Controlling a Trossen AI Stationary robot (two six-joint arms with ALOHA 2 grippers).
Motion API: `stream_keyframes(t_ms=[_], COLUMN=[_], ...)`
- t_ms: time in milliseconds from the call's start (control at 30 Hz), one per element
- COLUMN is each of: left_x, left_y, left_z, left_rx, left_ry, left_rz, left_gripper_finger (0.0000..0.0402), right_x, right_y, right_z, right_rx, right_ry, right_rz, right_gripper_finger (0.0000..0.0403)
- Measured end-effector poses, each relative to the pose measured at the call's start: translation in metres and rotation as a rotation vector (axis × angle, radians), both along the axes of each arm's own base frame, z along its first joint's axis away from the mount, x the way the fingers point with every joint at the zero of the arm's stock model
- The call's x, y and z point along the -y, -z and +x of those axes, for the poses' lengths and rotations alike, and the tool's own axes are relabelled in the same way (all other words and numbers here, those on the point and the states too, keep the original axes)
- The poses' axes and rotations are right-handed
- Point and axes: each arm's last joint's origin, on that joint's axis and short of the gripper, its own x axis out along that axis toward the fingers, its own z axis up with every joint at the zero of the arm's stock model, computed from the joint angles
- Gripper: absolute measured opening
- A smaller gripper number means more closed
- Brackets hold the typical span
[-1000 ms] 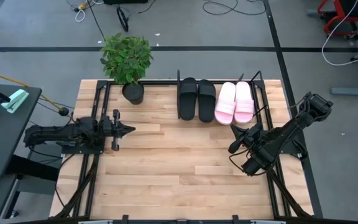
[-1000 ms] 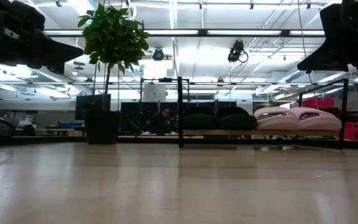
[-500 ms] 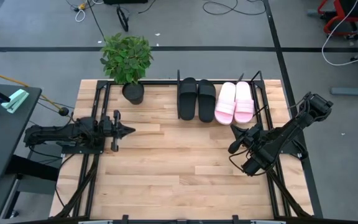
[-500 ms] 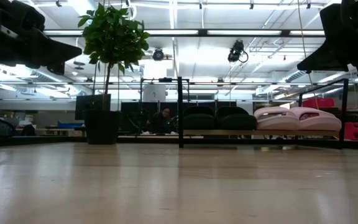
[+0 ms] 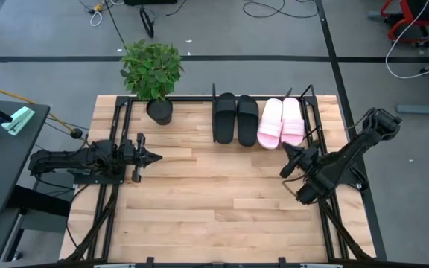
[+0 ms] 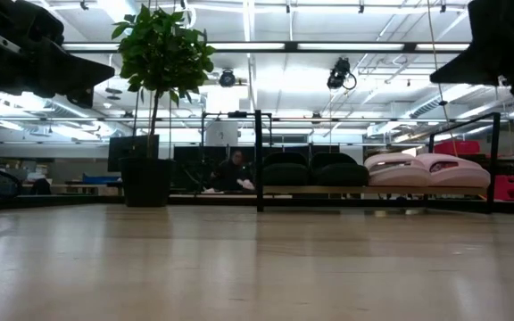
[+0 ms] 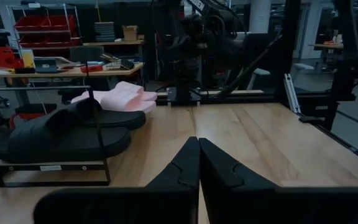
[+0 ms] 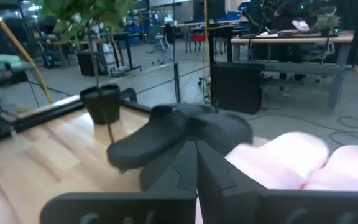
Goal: Pick and place slides into the shelf
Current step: Return to Home Position
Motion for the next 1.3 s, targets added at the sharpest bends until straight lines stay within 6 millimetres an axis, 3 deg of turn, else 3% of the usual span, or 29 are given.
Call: stream_keyframes(t_ms=[233, 600, 733, 1100, 1300], left_x=[0.000, 0.000, 0.000, 0.000, 0.000], left_y=[0.000, -0.001, -0.001, -0.002, -0.002], left_z=[0.000, 0.000, 0.000, 0.000, 0.000], left_rx=[0.001, 0.007, 0.014, 0.019, 0.019], left_ry=[0.002, 0.007, 0.007, 0.005, 0.004], left_rz=[-0.001, 0.007, 0.010, 0.025, 0.025], left_gripper_finger=[0.0008, 0.0005, 0.0015, 0.0015, 0.0004], right_x=[0.017, 0.009, 0.000, -0.017, -0.026], right_y=[-0.012, 0.032, 0.041, 0.033, 0.022], right_z=[-0.020, -0.019, -0.010, 0.011, 0.044], right_rx=[0.176, 0.278, 0.310, 0.274, 0.145], right_ry=[-0.045, -0.083, -0.081, -0.073, -0.146], right_rz=[0.044, 0.149, 0.178, 0.189, 0.247], right_gripper_finger=[0.0000, 0.0000, 0.0000, 0.0000, 0.0000])
